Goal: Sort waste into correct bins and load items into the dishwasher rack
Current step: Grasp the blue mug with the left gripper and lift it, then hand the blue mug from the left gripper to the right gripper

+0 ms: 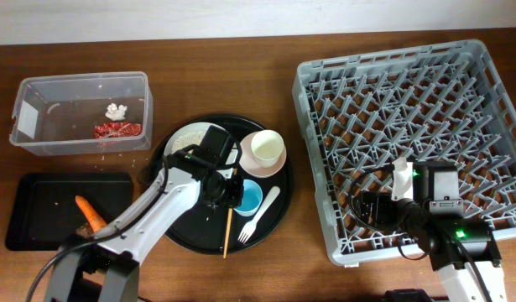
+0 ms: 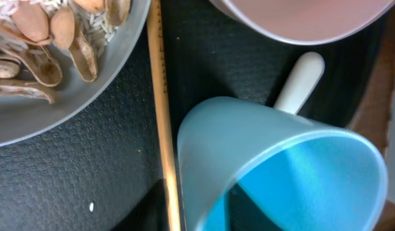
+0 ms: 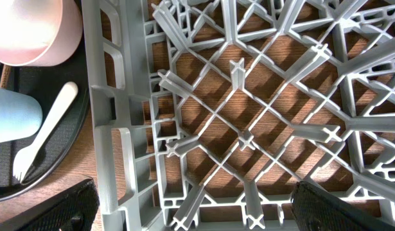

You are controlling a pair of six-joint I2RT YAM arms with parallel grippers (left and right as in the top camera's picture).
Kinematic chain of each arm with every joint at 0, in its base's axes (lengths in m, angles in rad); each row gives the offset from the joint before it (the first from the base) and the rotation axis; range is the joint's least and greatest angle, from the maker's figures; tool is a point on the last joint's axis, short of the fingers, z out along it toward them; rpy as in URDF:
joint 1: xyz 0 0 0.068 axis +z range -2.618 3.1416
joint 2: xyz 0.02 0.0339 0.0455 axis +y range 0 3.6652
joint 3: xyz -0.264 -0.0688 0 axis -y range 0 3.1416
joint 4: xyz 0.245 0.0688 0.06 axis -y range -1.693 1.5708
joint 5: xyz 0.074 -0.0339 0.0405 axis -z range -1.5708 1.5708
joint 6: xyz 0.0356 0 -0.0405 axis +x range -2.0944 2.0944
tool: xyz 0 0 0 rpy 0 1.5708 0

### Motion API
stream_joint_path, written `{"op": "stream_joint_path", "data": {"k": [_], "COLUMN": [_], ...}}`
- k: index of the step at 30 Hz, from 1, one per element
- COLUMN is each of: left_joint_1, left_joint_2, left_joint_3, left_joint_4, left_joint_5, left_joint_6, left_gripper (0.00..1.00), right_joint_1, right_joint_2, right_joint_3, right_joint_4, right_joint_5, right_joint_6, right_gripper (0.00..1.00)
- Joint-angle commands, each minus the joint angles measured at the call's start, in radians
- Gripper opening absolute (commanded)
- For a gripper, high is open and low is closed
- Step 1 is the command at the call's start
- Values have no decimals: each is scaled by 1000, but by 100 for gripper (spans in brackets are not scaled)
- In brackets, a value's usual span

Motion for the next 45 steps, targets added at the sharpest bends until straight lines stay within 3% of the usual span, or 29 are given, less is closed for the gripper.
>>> {"op": "stream_joint_path", "data": {"k": [1, 5, 12, 15, 18, 20, 24, 31, 35, 45], "left_joint_1": [-1, 2, 115, 167, 183, 182, 182, 182, 182, 136], "left_joint_2": [17, -6, -66, -65, -65, -65, -65, -65, -65, -65], "left_joint_3": [-2, 42, 109, 109, 109, 109, 109, 109, 109, 109], "left_joint_4": [8, 6, 19, 85, 212, 271, 275, 293, 297, 298], "left_joint_5": [11, 77, 494, 731, 940, 1015, 1065, 1149, 1214, 1199], "left_joint_6": [11, 26, 176, 230, 235, 232, 232, 212, 212, 212], "left_gripper": [1, 0, 0, 0, 0, 0, 0, 0, 0, 0], "right_joint_1": [7, 7, 7, 7, 10, 10, 10, 10, 10, 12], "right_joint_2": [-1, -1, -1, 7, 38, 67, 119, 187, 228, 246], "right_joint_3": [21, 21, 21, 21, 21, 21, 21, 21, 21, 21], "right_joint_4": [-1, 0, 41, 138, 319, 407, 496, 506, 507, 544], "right_joint_5": [-8, -8, -93, -325, -720, -880, -1014, -1177, -1183, -1209], "right_joint_6": [7, 7, 7, -62, -167, -184, -188, -327, -335, -334], "right_gripper": [99, 99, 99, 99, 99, 99, 99, 99, 99, 99]}}
